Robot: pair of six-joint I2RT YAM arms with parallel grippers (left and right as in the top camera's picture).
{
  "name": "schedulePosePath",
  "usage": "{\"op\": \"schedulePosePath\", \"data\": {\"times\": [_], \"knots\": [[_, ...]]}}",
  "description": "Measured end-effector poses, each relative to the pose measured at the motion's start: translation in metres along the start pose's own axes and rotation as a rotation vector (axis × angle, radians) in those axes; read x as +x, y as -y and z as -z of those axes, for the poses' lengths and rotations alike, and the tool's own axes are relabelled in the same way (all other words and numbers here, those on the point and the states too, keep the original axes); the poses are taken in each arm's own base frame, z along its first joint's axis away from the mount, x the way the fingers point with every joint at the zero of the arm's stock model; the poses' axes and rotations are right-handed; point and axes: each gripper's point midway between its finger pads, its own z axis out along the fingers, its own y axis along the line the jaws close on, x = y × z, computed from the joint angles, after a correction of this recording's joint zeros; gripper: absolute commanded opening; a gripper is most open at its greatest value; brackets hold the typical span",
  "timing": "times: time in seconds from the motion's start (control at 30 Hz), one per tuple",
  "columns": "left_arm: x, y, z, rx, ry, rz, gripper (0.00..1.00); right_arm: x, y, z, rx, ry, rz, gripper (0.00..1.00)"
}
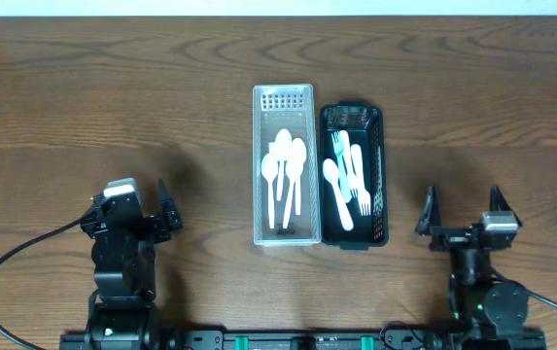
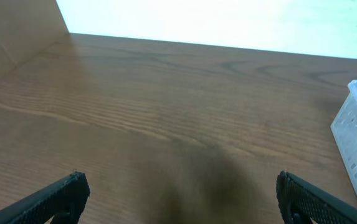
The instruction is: Pack container
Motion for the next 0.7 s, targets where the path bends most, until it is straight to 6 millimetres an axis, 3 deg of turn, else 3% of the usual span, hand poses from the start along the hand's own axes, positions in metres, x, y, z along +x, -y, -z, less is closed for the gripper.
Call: {"op": "schedulePosePath", "data": {"times": [0.23,0.7], "knots": [[0.0,0.0,0.0,0.0,0.0,0.0,0.98,0.056,-0.005,0.002,-0.026,-0.179,0.028,0.99],[0.0,0.0,0.0,0.0,0.0,0.0,0.98,0.058,-0.013,0.003,-0.075,-0.189,0.024,0.99]]}}
